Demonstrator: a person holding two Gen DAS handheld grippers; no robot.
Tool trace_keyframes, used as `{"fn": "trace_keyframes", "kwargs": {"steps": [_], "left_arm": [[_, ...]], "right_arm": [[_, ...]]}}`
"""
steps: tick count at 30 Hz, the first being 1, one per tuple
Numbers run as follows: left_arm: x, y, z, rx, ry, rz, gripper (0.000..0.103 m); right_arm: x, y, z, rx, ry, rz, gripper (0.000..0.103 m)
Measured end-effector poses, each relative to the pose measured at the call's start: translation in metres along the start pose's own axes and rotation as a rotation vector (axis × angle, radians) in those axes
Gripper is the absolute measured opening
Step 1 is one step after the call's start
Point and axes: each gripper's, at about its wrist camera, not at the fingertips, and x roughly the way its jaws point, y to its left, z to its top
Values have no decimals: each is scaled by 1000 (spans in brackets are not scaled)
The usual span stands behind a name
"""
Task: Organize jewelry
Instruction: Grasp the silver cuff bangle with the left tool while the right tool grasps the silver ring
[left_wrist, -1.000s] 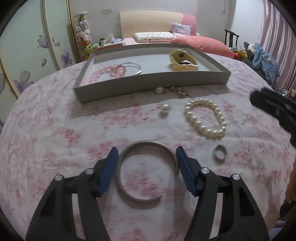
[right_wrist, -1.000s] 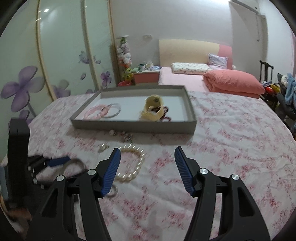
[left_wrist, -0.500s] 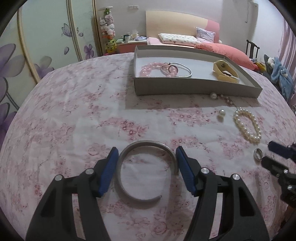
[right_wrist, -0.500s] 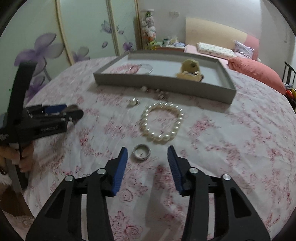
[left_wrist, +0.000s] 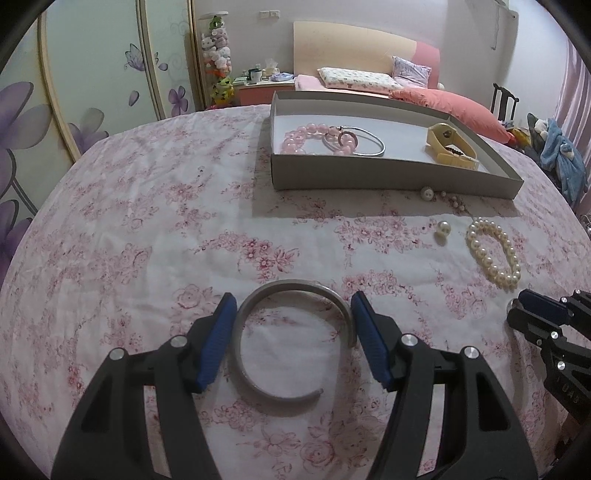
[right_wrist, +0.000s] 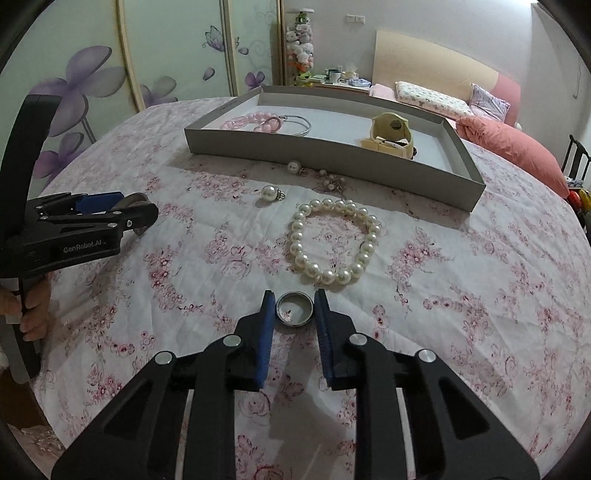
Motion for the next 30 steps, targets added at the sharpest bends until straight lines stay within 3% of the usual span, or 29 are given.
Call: {"fn": "trace_keyframes", "kwargs": {"steps": [9, 30], "left_arm": [[-20, -3, 3, 0, -70, -6, 62], [-96, -44, 8, 89, -433, 46, 62]], "right_arm": [[-31, -17, 9, 78, -164, -34, 23], [-79, -11, 22, 83, -489, -130, 23]]}}
